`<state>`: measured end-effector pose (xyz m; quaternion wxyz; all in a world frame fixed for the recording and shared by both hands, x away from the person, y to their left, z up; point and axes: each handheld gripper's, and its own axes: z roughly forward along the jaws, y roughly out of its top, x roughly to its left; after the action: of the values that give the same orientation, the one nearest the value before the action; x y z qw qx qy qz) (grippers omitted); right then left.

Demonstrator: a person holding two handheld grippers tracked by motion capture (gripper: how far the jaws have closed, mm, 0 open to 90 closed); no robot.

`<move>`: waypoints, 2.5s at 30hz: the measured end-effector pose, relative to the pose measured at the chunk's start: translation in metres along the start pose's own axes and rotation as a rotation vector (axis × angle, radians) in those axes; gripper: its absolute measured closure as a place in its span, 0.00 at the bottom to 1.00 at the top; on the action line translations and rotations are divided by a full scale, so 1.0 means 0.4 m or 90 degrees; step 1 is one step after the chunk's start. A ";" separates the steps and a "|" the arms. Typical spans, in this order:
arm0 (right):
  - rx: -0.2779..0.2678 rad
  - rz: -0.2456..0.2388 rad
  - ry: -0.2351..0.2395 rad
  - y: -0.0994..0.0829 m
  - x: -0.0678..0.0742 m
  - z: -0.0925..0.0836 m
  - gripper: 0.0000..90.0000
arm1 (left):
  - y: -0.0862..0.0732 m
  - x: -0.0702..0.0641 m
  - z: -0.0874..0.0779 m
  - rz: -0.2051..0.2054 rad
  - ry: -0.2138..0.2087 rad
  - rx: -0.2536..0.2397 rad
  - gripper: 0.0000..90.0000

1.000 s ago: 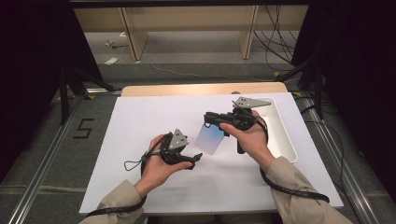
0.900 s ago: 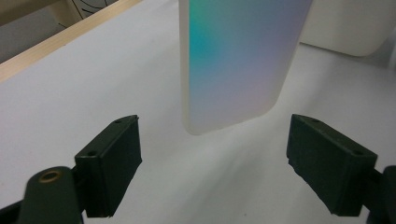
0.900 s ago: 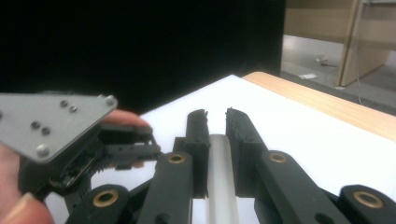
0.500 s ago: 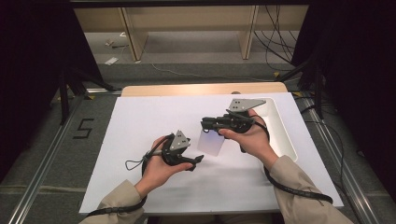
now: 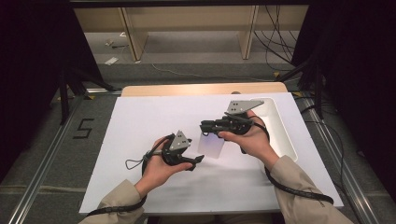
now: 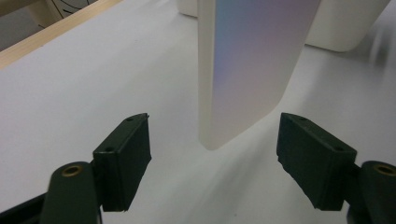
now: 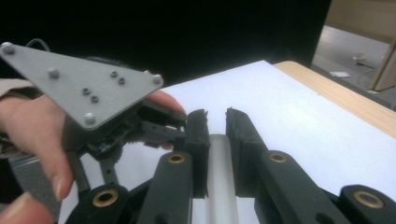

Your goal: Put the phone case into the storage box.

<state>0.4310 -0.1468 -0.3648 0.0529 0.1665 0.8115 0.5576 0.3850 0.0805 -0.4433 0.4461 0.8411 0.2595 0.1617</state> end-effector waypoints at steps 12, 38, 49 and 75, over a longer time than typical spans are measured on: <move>0.024 -0.001 0.039 -0.008 0.006 0.006 0.89 | -0.011 -0.002 0.022 0.011 -0.087 -0.001 0.44; 0.015 0.013 0.067 -0.015 0.004 0.006 0.89 | 0.002 0.000 0.020 0.006 -0.122 0.004 0.78; 0.017 0.004 0.079 -0.015 0.005 0.007 0.87 | 0.003 0.003 0.014 0.020 -0.119 0.013 0.82; -0.048 -0.008 0.004 -0.019 -0.006 -0.013 0.31 | 0.006 0.005 0.006 -0.012 -0.087 0.014 0.90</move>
<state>0.4302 -0.1548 -0.3702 0.0600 0.1575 0.7910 0.5882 0.3887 0.0787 -0.4426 0.4553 0.8525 0.2378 0.0969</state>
